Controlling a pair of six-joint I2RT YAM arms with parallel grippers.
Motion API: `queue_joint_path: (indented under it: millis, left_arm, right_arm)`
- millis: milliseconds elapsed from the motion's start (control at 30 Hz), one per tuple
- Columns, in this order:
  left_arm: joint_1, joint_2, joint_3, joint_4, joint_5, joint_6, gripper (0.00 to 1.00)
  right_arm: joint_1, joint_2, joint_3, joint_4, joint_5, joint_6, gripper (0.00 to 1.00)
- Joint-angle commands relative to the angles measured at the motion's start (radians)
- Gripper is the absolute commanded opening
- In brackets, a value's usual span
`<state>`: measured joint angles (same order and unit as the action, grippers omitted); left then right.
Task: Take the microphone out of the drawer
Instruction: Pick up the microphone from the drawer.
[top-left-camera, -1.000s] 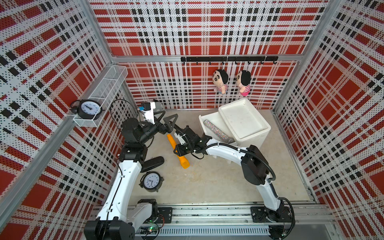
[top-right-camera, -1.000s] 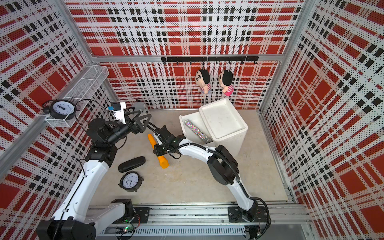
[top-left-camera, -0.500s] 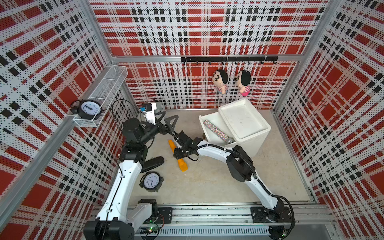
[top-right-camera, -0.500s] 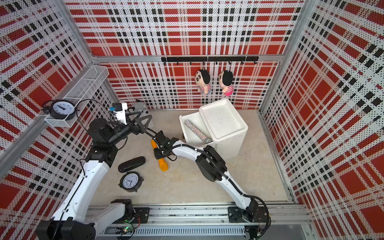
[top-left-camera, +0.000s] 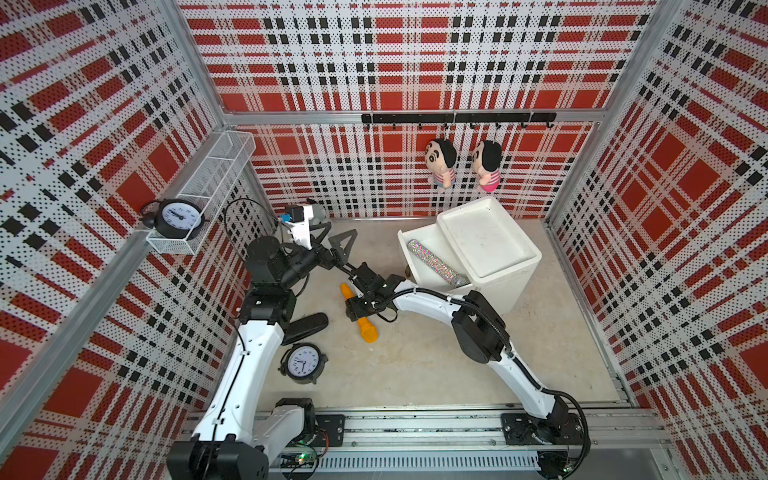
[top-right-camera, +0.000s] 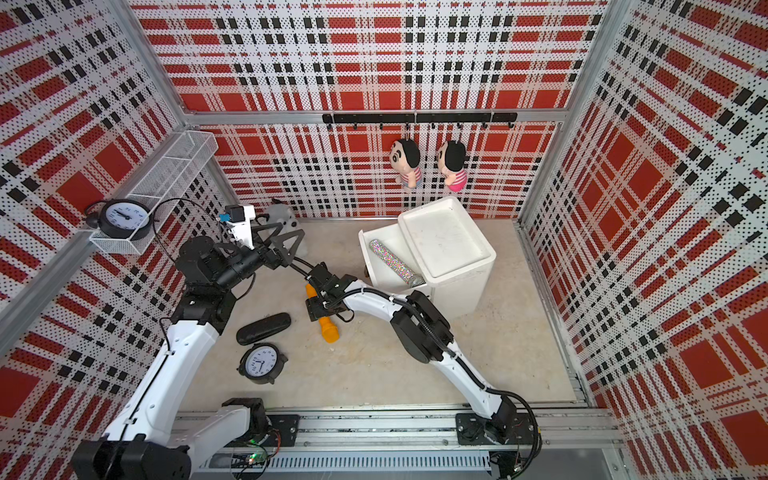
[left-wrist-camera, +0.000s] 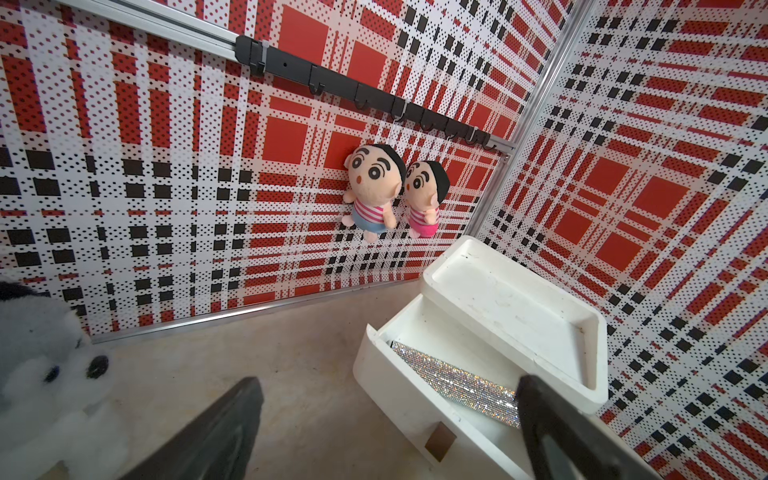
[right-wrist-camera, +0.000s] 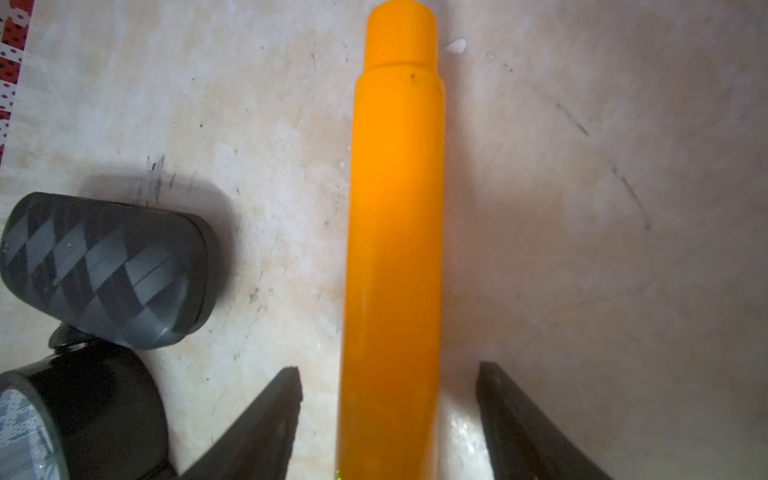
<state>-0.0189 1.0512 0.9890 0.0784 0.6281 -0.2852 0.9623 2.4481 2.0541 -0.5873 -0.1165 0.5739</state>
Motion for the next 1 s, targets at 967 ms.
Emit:
queue_joint_path:
  millis: [967]
  left_arm:
    - [-0.004, -0.033, 0.137, -0.126, -0.208, 0.045, 0.98]
  right_arm:
    - [-0.025, -0.567, -0.199, 0.079, -0.017, -0.311, 1.0]
